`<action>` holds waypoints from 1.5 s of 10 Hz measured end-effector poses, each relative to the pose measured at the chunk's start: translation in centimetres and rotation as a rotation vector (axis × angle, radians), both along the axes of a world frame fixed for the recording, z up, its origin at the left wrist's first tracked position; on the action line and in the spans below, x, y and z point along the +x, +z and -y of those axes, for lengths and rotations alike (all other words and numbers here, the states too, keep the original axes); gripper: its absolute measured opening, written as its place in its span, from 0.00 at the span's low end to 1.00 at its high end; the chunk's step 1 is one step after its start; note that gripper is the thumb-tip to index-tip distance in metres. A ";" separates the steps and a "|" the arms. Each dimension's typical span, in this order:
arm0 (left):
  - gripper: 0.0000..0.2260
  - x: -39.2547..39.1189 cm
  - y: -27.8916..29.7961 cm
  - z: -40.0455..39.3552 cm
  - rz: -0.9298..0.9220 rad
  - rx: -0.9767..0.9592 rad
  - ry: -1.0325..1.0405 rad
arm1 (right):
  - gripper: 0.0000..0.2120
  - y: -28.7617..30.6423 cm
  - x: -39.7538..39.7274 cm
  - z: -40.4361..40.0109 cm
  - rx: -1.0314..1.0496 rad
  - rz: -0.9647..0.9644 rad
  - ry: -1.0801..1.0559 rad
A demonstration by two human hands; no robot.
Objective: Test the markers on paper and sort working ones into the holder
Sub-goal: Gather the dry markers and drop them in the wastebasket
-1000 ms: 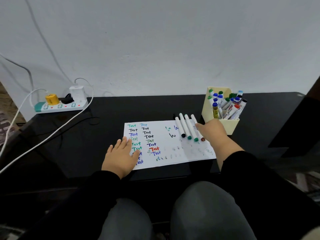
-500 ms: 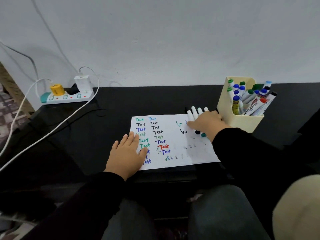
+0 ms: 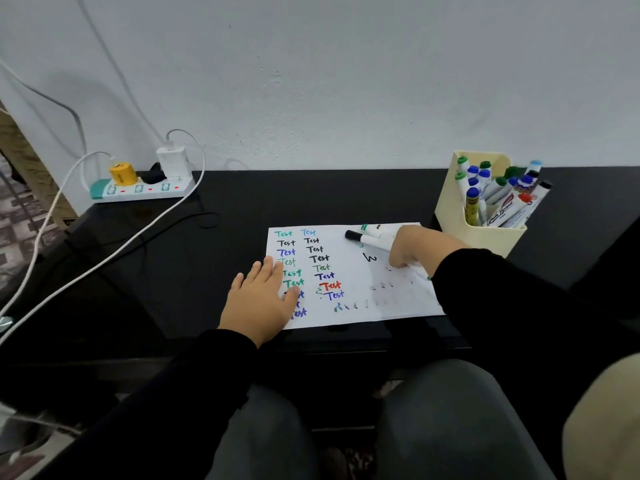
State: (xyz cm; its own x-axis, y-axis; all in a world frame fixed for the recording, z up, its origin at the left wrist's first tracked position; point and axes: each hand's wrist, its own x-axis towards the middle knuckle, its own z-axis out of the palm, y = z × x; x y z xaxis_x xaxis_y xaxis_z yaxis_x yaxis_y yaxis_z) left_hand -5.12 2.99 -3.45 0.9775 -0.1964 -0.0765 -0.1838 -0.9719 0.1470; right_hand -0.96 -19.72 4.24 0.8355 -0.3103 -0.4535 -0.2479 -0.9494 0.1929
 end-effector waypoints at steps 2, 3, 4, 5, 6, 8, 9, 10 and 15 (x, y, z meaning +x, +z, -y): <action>0.28 0.0 0.1 -0.1 -0.016 -0.004 -0.007 | 0.22 -0.8 0.1 0.0 0.050 0.034 -0.036; 0.28 0.1 0.2 -0.1 -0.032 0.005 -0.010 | 0.16 -0.8 -0.5 0.1 0.011 0.079 -0.035; 0.28 0.2 0.1 -0.1 -0.028 0.001 -0.013 | 0.27 -0.2 -0.9 0.6 0.004 0.090 -0.052; 0.28 0.3 0.0 -0.2 -0.021 0.003 -0.012 | 0.34 0.4 -1.4 1.7 -0.017 0.040 0.004; 0.28 0.2 0.0 -0.1 -0.026 0.006 -0.009 | 0.35 0.6 -1.7 2.5 -0.059 -0.026 0.055; 0.28 0.3 -0.2 -0.1 -0.008 -0.003 -0.004 | 0.29 1.0 -2.0 1.7 -0.025 -0.075 0.025; 0.28 0.3 -0.2 -0.1 -0.012 -0.006 -0.003 | 0.29 0.8 -2.0 1.2 0.015 -0.073 -0.010; 0.28 0.2 -0.2 -0.1 -0.011 -0.011 -0.006 | 0.37 -0.2 -1.7 1.0 0.027 -0.044 -0.036; 0.28 0.2 -0.2 -0.2 -0.005 -0.016 -0.011 | 0.33 0.0 -1.8 0.4 0.074 0.087 0.013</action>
